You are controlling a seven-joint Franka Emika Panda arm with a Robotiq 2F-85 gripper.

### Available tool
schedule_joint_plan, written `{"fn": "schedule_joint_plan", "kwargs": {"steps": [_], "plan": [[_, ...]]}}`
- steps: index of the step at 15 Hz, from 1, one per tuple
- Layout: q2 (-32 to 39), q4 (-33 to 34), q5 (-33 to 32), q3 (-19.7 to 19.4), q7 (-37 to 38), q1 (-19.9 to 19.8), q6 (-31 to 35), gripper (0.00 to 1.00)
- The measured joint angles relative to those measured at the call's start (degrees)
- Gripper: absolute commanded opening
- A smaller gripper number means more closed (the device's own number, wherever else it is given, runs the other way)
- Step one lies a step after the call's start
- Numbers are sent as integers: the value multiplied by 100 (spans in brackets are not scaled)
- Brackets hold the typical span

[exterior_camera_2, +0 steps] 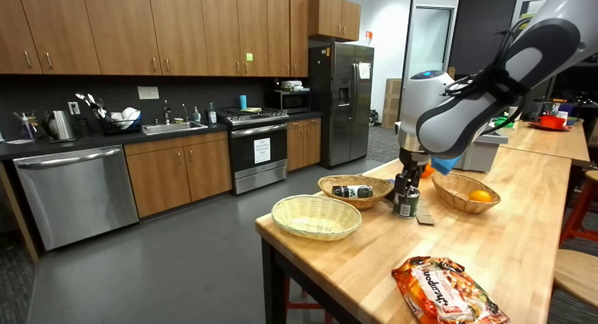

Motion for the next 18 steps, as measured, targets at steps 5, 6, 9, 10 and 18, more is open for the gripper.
{"fn": "schedule_joint_plan", "kwargs": {"steps": [5,6,9,10,18], "plan": [[-181,-5,-48,1,-1,0,-151,56],[-196,-6,-48,2,-1,0,-171,56],[-223,-15,-48,2,0,0,-208,96],[-224,-16,-48,2,5,-1,-224,99],[-224,-50,-45,-14,13,-79,-278,100]]}}
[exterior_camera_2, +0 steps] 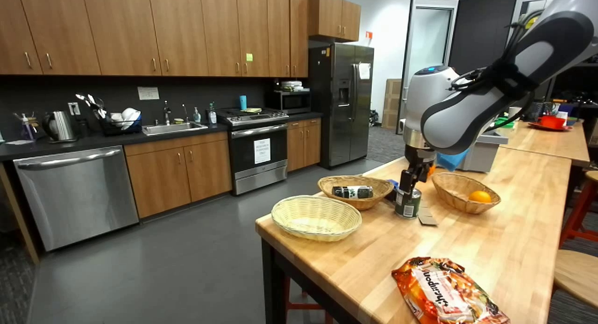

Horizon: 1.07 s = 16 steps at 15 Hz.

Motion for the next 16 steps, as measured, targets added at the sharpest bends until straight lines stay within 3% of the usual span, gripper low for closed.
{"fn": "schedule_joint_plan", "kwargs": {"steps": [16], "plan": [[353,34,384,22,-180,99,512,100]]}}
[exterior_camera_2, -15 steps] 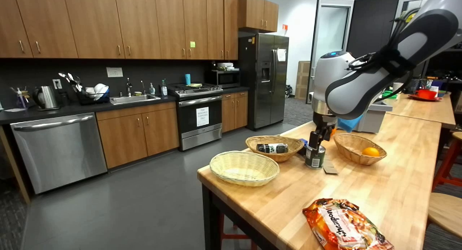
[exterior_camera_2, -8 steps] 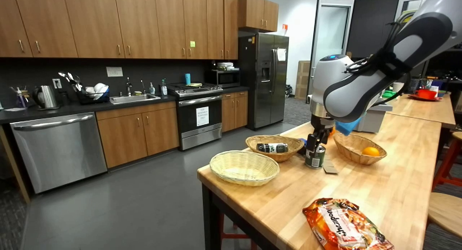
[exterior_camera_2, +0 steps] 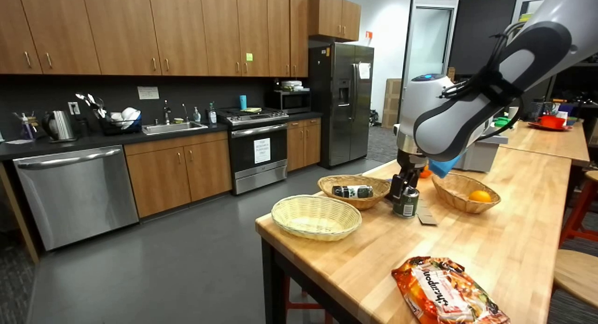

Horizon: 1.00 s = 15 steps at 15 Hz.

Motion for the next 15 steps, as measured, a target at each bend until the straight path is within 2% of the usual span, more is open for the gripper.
{"fn": "schedule_joint_plan", "kwargs": {"steps": [8,15], "plan": [[259,73,-154,-149,-7,-151,31,100],[599,235,-139,-185,-17,-130,69,100]]}}
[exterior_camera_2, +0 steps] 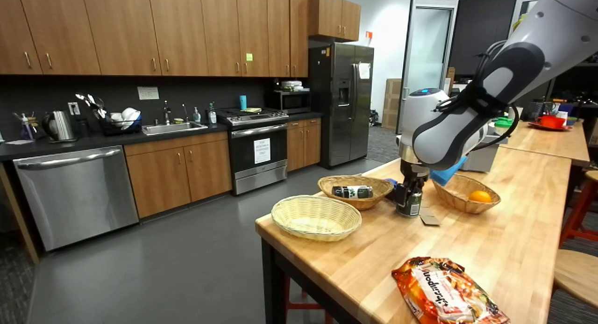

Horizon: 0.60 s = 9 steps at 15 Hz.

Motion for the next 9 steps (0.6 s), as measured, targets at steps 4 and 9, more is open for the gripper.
{"fn": "schedule_joint_plan", "kwargs": {"steps": [4,9], "plan": [[94,150,0,0,-63,6,11,74],[118,283,0,-2,-105,6,18,56]]}}
